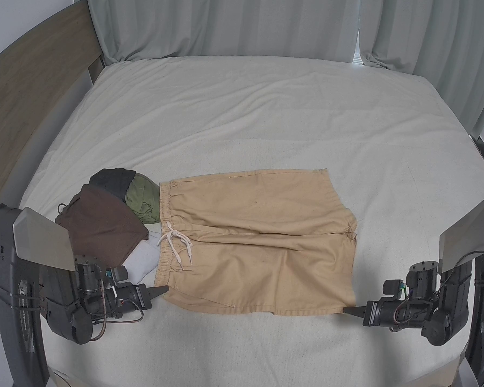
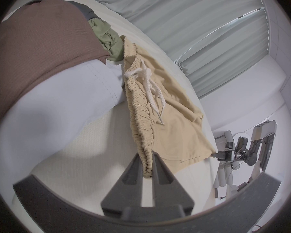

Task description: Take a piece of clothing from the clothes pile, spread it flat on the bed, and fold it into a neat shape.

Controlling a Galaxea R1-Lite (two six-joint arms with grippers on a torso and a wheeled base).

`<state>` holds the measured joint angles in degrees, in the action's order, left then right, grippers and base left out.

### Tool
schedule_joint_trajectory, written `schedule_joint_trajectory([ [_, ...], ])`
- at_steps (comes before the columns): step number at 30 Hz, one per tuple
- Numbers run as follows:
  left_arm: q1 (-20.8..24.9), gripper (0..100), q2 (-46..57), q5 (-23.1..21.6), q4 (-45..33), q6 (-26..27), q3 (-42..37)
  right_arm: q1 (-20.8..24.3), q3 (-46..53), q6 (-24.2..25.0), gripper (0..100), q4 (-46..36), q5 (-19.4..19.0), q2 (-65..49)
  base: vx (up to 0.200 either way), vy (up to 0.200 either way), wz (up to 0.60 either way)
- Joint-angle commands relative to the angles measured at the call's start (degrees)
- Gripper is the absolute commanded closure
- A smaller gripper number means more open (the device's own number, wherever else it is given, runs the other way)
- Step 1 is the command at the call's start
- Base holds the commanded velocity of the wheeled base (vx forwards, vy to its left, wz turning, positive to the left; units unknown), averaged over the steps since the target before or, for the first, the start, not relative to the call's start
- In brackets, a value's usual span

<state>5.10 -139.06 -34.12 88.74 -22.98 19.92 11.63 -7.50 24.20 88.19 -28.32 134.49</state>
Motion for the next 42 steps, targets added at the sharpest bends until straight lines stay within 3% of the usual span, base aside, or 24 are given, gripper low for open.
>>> schedule_joint_trajectory([
  [1,-0.7,100,4.06,-1.91,-0.05,-0.14,-3.4,-0.12,1.78,-0.56,100,-0.03,-0.07,-0.01,0.0,0.0,0.0],
  [14,-0.88,100,4.06,-2.09,-0.32,3.64,-8.14,-2.31,6.53,-5.83,100,-0.12,-0.25,0.51,0.0,0.0,0.0],
  [27,-2.37,100,0.81,-2.18,-0.32,10.5,-11.57,-2.49,7.41,-6.18,100,-0.03,-0.25,0.6,0.0,0.0,0.0],
  [35,-2.63,100,0.81,-2.09,-0.32,10.59,-10.78,-2.49,7.41,-6.44,100,-0.12,-0.25,0.6,0.0,0.0,0.0],
  [36,-2.63,100,0.89,-2.09,-0.32,10.59,-10.16,-2.49,7.41,-6.88,0,-0.12,-0.25,0.69,0.0,0.0,0.0],
  [38,-2.81,100,0.98,-2.18,-0.32,10.5,-9.28,-2.58,7.23,-7.5,0,-0.03,-0.25,0.6,0.0,0.0,0.0],
  [39,-3.07,0,1.07,-2.18,-0.14,10.59,-9.28,-2.58,7.15,-7.59,0,-0.03,-0.25,0.6,0.0,0.0,0.0],
  [42,-3.07,0,1.25,-2.0,-0.05,10.5,-9.02,-2.66,7.06,-7.67,0,-0.03,-0.25,0.16,0.0,0.0,0.0],
])
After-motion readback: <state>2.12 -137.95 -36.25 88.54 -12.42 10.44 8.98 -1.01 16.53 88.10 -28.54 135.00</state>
